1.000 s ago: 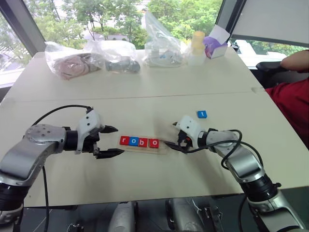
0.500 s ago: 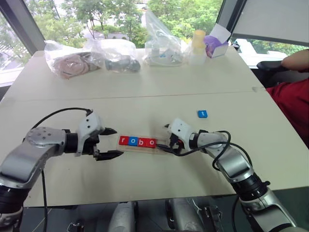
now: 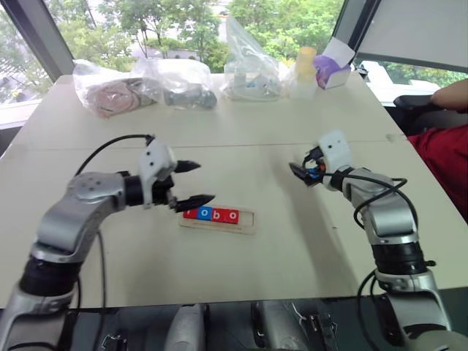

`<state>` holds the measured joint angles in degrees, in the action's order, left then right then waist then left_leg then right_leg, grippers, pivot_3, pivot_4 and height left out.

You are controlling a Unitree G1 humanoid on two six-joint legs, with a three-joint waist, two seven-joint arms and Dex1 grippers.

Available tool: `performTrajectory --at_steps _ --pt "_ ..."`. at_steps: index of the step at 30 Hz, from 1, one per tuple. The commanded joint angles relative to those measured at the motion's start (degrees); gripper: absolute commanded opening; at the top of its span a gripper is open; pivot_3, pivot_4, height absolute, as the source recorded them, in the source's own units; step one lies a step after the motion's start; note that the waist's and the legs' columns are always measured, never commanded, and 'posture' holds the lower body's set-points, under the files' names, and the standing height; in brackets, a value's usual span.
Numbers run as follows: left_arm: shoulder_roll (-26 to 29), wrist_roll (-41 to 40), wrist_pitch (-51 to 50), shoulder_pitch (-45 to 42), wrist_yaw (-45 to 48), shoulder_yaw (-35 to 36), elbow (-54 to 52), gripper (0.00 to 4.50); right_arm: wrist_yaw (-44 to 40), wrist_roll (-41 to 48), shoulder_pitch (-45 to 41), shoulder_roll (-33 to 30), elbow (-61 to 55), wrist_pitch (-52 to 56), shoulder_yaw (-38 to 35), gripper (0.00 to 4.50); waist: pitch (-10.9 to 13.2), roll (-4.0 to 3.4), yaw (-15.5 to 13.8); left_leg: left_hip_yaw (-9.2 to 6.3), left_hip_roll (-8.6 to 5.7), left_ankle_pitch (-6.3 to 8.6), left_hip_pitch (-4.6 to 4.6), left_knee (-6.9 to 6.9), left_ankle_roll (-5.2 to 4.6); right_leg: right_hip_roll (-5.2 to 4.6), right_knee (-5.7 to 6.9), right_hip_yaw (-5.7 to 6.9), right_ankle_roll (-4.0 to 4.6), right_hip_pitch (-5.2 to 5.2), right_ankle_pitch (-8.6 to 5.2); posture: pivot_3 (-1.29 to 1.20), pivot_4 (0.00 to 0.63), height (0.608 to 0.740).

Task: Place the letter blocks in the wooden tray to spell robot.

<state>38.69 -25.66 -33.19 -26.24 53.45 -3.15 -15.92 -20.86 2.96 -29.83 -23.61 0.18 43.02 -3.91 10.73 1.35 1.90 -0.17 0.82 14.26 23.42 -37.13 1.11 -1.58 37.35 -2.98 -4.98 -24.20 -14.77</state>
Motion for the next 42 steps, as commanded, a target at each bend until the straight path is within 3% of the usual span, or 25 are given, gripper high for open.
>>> performTrajectory --at_steps 1,6,13,16,21,27,32,35,38,41,42 --pt "-2.05 1.91 2.05 -2.6 -0.4 -2.59 0.96 4.5 3.88 -1.02 0.81 0.64 -0.18 1.55 -1.16 4.45 0.02 -0.03 0.28 0.01 0.0 0.0 0.03 0.02 0.0 0.0 0.02 -0.01 0.0 -0.06 0.0 0.0 0.15 0.74" --pt "-6.67 3.3 3.33 -5.92 -1.22 -5.12 3.71 4.5 8.34 0.16 1.86 4.37 0.69 3.92 -2.96 4.45 0.01 -0.03 0.64 0.0 0.0 0.0 0.06 0.0 0.0 0.01 0.09 -0.02 0.0 -0.11 0.0 0.0 0.15 0.74" --pt "-8.38 6.02 4.37 -6.61 -1.09 -8.52 4.59 4.5 9.91 0.47 1.64 7.69 2.41 3.33 -1.42 4.45 0.0 -0.04 0.68 0.0 0.01 0.0 0.0 -0.03 0.0 0.06 0.16 -0.03 0.0 -0.09 0.01 0.0 0.15 0.74" --pt "-9.14 6.03 4.17 -6.81 -1.08 -8.75 4.33 4.5 10.39 0.62 1.38 8.7 3.15 2.8 -1.24 3.68 -0.01 -0.03 0.74 0.0 0.01 0.0 -0.01 -0.05 0.0 0.06 0.16 -0.03 0.0 -0.08 0.01 0.0 0.15 0.74" --pt "-8.67 7.41 4.61 -5.58 -0.76 -9.29 4.05 4.5 11.04 0.48 1.21 9.34 3.33 2.67 -0.96 1.16 -0.02 -0.04 0.7 0.0 0.03 -0.01 -0.05 -0.06 0.0 0.09 0.18 -0.04 0.02 -0.05 0.02 0.0 0.15 0.74" --pt "-7.72 6.89 3.97 -3.04 -0.27 -8.74 0.9 4.5 16.19 -0.43 3.83 10.19 -5.19 5.92 -3.77 1.17 -0.02 -0.05 0.58 -0.01 0.03 -0.01 -0.04 -0.08 0.01 0.07 0.17 -0.04 0.02 -0.03 0.02 0.0 0.15 0.74" --pt "-4.66 4.19 0.08 -0.08 1.77 -7.67 -2.83 4.5 19.03 3.55 13.26 18.02 -32.04 28.56 -5.82 1.17 -0.03 -0.07 0.22 -0.18 0.1 -0.01 0.07 0.04 0.01 0.03 0.18 -0.01 0.02 -0.13 0.0 0.0 0.15 0.74" --pt "-3.23 4.06 -0.18 1.48 1.94 -7.6 -3.9 4.5 19.98 4.02 16.99 22.25 -41.8 38.5 -5.28 1.17 -0.03 -0.08 0.57 -0.16 0.11 -0.01 0.07 0.03 0.01 0.01 0.18 0.0 0.02 -0.14 0.0 0.0 0.15 0.74" --pt "-3.13 4.13 -0.07 2.38 1.52 -7.68 -4.0 4.5 21.89 3.12 18.95 26.97 -46.26 43.97 -4.56 1.17 -0.03 -0.08 0.54 -0.16 0.11 -0.04 0.04 -0.04 0.06 0.01 0.18 0.0 0.05 -0.12 -0.02 0.0 0.15 0.74" --pt "-4.06 4.2 0.12 2.46 0.79 -8.07 -3.48 4.5 22.23 2.64 18.47 27.84 -45.21 45.0 -5.32 1.17 -0.04 -0.08 0.56 -0.13 0.1 -0.08 0.01 -0.1 0.12 0.01 0.17 -0.01 0.28 -0.09 -0.11 0.0 0.15 0.74" --pt "-4.3 4.28 0.17 2.42 0.65 -8.2 -3.39 4.5 22.37 2.48 18.25 28.23 -44.79 45.26 -6.0 1.67 -0.04 -0.07 0.55 -0.12 0.1 -0.08 0.01 -0.11 0.12 0.0 0.17 -0.01 0.28 -0.08 -0.11 0.0 0.15 0.74"
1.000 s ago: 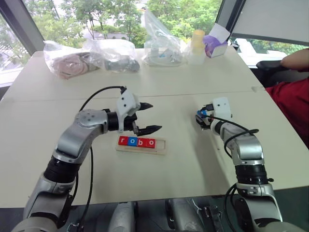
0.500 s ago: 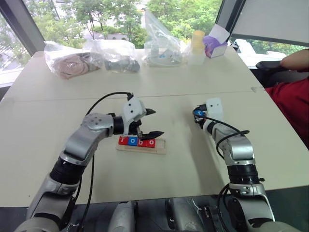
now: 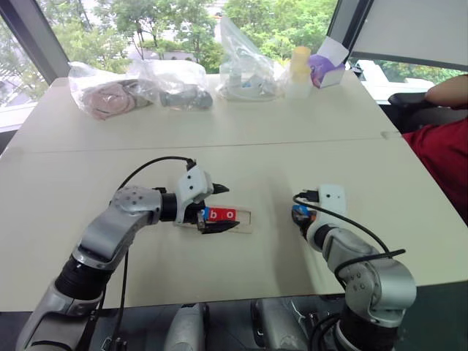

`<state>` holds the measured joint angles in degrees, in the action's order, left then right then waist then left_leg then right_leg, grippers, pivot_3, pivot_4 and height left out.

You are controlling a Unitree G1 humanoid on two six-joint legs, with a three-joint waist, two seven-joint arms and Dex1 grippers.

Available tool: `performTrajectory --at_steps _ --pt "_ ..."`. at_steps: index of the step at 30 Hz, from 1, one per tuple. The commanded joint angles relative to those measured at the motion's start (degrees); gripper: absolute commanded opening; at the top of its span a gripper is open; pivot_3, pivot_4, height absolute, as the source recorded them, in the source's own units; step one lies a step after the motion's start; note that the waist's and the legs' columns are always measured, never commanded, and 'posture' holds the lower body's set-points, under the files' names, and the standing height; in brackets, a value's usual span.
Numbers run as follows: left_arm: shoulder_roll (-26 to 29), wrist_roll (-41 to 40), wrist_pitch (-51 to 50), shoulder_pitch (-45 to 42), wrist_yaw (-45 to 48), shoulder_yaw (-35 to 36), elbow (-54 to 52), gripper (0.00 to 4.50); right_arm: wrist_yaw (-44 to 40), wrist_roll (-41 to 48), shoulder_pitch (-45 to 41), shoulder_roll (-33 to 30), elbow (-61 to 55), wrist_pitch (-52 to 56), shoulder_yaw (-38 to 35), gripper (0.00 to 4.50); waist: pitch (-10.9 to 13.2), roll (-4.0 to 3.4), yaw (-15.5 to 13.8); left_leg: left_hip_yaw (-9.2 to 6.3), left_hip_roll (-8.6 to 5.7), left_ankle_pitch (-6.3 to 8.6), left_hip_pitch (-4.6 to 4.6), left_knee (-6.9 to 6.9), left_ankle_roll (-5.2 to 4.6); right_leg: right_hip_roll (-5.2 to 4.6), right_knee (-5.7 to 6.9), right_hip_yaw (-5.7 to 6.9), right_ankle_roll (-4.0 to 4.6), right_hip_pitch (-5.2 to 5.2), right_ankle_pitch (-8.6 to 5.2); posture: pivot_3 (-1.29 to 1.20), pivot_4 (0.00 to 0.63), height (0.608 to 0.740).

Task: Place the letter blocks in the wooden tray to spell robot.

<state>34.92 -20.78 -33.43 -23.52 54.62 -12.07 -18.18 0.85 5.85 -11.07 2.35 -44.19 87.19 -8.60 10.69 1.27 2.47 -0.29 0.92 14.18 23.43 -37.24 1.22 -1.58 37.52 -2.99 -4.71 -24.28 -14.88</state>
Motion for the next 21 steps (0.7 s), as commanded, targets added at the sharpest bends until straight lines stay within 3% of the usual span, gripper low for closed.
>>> performTrajectory --at_steps 1,5,7,11,14,18,21 --pt "-0.77 -0.42 0.46 -0.45 -0.61 0.54 -0.95 4.5 0.57 -0.34 -0.76 2.56 0.02 1.24 -1.84 2.24 -0.01 0.02 -0.03 0.0 0.0 0.0 0.0 0.0 0.0 0.0 0.0 0.0 -0.01 0.01 0.0 0.0 0.15 0.74" --pt "-1.03 -0.66 0.12 0.04 -0.55 0.57 -1.17 4.5 -1.24 0.57 -2.45 -0.72 -0.34 1.0 -1.77 4.19 -0.01 0.02 -0.03 0.0 -0.01 0.0 0.0 0.02 0.0 0.01 -0.01 0.01 -0.2 0.01 0.09 0.0 0.15 0.74" --pt "-0.72 -1.37 -0.38 0.3 -0.16 1.15 -1.37 4.5 -3.1 1.45 -3.84 -2.59 -0.84 -0.24 -2.65 4.19 -0.01 0.01 0.0 0.01 -0.02 0.0 0.01 0.03 0.0 0.01 -0.02 0.0 -0.2 0.01 0.09 0.0 0.15 0.74" --pt "1.8 -1.49 0.24 0.9 1.23 2.61 -1.29 4.5 -20.41 7.81 -3.79 -20.26 0.66 -15.58 0.03 4.19 0.04 -0.03 0.03 0.05 -0.05 0.0 0.02 0.04 0.0 0.0 -0.11 0.0 -0.19 0.01 0.08 0.0 0.15 0.74" --pt "3.58 -5.43 -1.09 0.72 3.25 5.63 -2.55 4.5 -37.08 10.51 -0.44 -33.33 8.27 -33.15 0.28 4.19 0.04 0.01 0.03 0.07 -0.09 0.01 0.01 0.11 -0.02 0.06 -0.24 0.03 -0.21 0.06 0.08 0.0 0.15 0.74" --pt "8.35 -11.44 -6.19 0.86 7.93 7.86 -5.91 4.5 -54.38 12.09 0.92 -43.36 22.35 -51.7 0.83 4.19 0.06 0.02 0.09 0.15 -0.08 0.03 0.01 0.14 -0.05 0.13 -0.27 0.07 -0.25 0.1 0.08 0.0 0.15 0.74" --pt "12.31 -13.71 -8.0 1.31 10.62 8.4 -8.11 4.5 -62.58 11.67 0.69 -47.13 31.32 -60.23 4.07 4.19 0.06 0.03 0.07 0.16 -0.07 0.03 0.0 0.12 -0.05 0.11 -0.27 0.07 -0.25 0.11 0.08 0.0 0.15 0.74"
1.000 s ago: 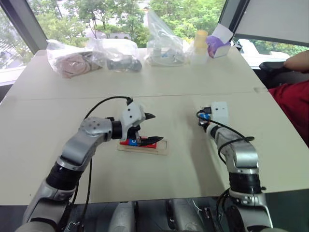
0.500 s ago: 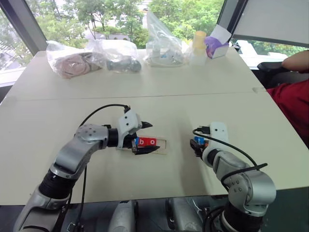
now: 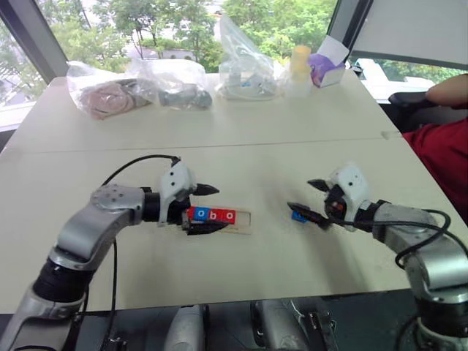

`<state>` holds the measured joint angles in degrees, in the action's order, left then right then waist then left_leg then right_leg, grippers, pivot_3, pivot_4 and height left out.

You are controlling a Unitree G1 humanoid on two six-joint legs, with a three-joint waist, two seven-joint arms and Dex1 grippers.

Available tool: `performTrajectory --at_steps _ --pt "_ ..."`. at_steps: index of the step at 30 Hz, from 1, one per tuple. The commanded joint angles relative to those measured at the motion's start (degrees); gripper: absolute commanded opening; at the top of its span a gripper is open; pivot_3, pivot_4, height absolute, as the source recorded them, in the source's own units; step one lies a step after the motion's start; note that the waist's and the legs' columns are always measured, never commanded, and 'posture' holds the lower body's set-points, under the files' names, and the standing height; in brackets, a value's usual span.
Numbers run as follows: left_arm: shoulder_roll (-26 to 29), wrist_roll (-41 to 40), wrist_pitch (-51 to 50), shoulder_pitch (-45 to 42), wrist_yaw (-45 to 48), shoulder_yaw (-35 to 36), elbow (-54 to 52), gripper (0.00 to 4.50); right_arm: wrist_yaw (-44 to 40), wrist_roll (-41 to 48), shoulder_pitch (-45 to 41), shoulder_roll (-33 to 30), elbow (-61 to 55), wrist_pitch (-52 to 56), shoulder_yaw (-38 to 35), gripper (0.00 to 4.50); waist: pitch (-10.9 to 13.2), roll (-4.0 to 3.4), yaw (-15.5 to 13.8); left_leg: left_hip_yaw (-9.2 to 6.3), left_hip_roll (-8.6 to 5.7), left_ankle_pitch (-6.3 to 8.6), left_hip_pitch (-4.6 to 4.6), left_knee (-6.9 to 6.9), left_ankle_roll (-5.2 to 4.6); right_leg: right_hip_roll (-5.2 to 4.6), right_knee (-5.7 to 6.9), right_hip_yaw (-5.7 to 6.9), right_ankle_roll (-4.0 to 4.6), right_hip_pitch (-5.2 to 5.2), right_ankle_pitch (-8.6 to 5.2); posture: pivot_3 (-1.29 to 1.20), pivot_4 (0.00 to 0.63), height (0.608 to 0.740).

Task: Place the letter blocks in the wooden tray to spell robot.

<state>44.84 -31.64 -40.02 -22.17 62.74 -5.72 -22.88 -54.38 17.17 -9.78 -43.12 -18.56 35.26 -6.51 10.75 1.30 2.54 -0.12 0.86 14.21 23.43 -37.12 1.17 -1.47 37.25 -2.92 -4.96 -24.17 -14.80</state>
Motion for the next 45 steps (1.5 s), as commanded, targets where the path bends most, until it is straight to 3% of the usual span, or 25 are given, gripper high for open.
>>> performTrajectory --at_steps 1,6,15,18,22,23,27,31,35,45 --pt "3.23 -3.13 -1.63 0.03 2.84 2.02 -3.92 4.5 -8.76 0.25 -0.95 -2.02 8.19 -10.14 2.69 4.19 -0.01 0.01 -0.01 -0.01 0.0 0.0 -0.03 -0.01 0.0 0.0 0.0 0.0 0.0 0.04 0.0 0.0 0.15 0.74" --pt "4.44 -3.6 -2.55 -0.59 1.49 2.26 -5.19 4.5 -12.23 -2.77 -4.53 -1.36 21.25 -19.69 6.78 4.19 0.0 0.0 -0.09 -0.01 0.0 0.0 -0.05 -0.09 0.0 0.0 0.02 -0.02 0.03 0.08 0.0 0.0 0.15 0.74" --pt "4.94 -2.78 -2.51 -0.15 -0.05 2.05 -5.09 4.5 -10.34 -4.9 -6.64 1.73 28.03 -25.04 8.8 4.19 0.0 0.0 -0.12 -0.06 0.0 0.0 -0.06 -0.11 0.01 -0.02 0.06 -0.03 0.0 0.08 0.02 0.0 0.15 0.74" --pt "5.18 -2.57 -2.47 -0.22 -0.16 1.97 -4.85 4.5 -10.7 -5.04 -6.16 2.12 28.31 -25.6 9.17 3.33 0.0 0.0 -0.16 -0.06 0.0 -0.01 -0.08 -0.14 0.01 -0.02 0.08 -0.03 0.02 0.11 0.02 0.0 0.15 0.74" --pt "5.43 -2.25 -2.11 -0.24 -0.46 2.17 -4.0 4.5 -9.29 -5.81 -5.93 2.48 28.27 -26.02 9.38 1.28 0.0 0.0 -0.16 -0.06 0.01 -0.01 -0.09 -0.13 0.01 -0.02 0.08 -0.03 0.01 0.13 0.02 0.0 0.15 0.74" --pt "5.47 -1.57 -1.53 -0.21 -0.54 1.82 -3.53 4.5 -9.0 -5.93 -6.08 2.65 28.26 -25.95 9.45 1.17 0.0 0.0 -0.12 -0.06 0.01 -0.01 -0.09 -0.13 0.01 -0.02 0.08 -0.03 0.01 0.13 0.02 0.0 0.15 0.74" --pt "6.08 1.77 1.29 1.35 -0.02 -0.05 -1.57 4.5 -8.01 -5.64 -7.54 3.88 26.04 -24.55 10.07 1.18 -0.01 0.0 0.08 -0.05 0.02 -0.01 -0.16 -0.13 0.01 0.0 0.1 -0.04 0.03 0.17 0.03 0.0 0.15 0.74" --pt "8.66 2.28 2.37 4.28 1.0 2.84 0.08 4.5 -8.61 -3.35 -11.3 6.04 16.04 -15.87 13.91 1.18 0.0 -0.02 0.26 -0.04 0.07 -0.01 -0.22 -0.12 0.01 0.03 0.24 -0.07 0.05 0.1 0.04 0.0 0.15 0.74" --pt "12.49 2.79 3.67 8.45 2.78 5.13 -0.44 4.5 -3.06 -4.35 -15.32 10.77 12.02 -5.4 17.75 1.18 0.0 -0.02 -0.03 -0.1 0.09 -0.01 -0.12 -0.11 0.01 0.03 0.31 -0.06 0.06 -0.04 0.03 0.0 0.15 0.74" --pt "13.36 1.27 2.35 13.24 0.13 9.54 -3.93 4.5 -3.22 -8.99 -19.9 11.68 11.9 -5.8 25.67 1.18 0.0 -0.02 -1.54 0.0 0.06 -0.01 0.0 -0.13 0.01 -0.19 0.16 -0.06 0.22 -0.08 -0.07 0.0 0.15 0.74"
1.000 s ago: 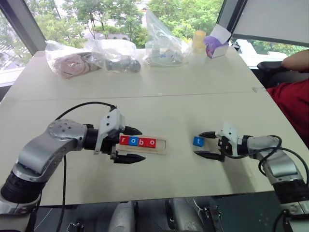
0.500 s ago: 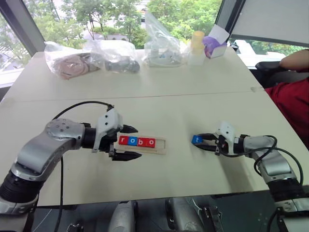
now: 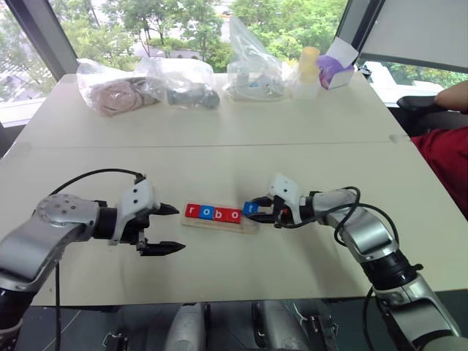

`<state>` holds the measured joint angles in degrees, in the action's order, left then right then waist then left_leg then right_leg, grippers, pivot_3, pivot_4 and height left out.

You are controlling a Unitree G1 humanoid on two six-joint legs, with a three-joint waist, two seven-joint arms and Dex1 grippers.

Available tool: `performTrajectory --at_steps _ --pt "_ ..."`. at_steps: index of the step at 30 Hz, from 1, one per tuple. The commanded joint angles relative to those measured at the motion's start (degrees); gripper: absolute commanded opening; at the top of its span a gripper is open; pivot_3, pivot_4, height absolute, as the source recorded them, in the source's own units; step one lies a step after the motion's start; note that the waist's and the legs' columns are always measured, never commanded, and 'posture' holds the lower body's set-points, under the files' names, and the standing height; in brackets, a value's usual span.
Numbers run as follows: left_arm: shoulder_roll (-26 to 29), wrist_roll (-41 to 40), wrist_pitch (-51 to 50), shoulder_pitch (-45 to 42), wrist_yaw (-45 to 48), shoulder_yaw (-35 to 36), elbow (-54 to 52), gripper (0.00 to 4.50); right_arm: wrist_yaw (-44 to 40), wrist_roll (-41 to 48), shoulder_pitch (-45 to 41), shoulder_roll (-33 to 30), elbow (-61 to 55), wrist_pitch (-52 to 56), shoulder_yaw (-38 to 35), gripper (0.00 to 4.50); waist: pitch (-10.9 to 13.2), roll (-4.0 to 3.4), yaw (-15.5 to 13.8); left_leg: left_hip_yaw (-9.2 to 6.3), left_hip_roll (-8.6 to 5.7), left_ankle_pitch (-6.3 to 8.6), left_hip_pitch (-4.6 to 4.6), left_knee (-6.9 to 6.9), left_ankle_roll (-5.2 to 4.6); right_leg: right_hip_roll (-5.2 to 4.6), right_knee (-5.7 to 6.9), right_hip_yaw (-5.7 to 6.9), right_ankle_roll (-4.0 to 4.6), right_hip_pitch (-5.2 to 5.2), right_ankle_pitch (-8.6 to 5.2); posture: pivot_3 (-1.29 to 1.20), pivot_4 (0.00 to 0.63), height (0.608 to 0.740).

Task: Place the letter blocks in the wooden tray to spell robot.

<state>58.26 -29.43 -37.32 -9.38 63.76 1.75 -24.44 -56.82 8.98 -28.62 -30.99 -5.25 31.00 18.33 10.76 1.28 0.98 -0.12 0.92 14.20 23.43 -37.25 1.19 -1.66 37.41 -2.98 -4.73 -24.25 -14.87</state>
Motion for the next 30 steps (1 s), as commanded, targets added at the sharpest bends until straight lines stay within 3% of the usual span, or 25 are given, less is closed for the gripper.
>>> performTrajectory --at_steps 1,30 --pt "-0.17 -0.97 -0.37 1.0 -1.22 2.1 -2.97 4.5 -1.48 -0.69 -1.06 -0.67 -1.37 -1.79 1.14 1.18 0.0 0.0 0.04 0.0 0.0 0.0 0.0 0.0 0.0 0.01 0.0 0.0 0.0 0.0 0.0 0.0 0.15 0.74" --pt "-1.3 -0.74 -0.83 0.13 -3.5 -0.13 -3.43 4.5 -2.02 -1.15 -0.19 0.05 -0.64 -2.41 1.79 1.18 0.0 0.0 0.11 0.01 0.01 0.0 -0.02 0.01 0.0 0.09 0.02 0.01 -0.14 -0.01 0.08 0.0 0.15 0.74"
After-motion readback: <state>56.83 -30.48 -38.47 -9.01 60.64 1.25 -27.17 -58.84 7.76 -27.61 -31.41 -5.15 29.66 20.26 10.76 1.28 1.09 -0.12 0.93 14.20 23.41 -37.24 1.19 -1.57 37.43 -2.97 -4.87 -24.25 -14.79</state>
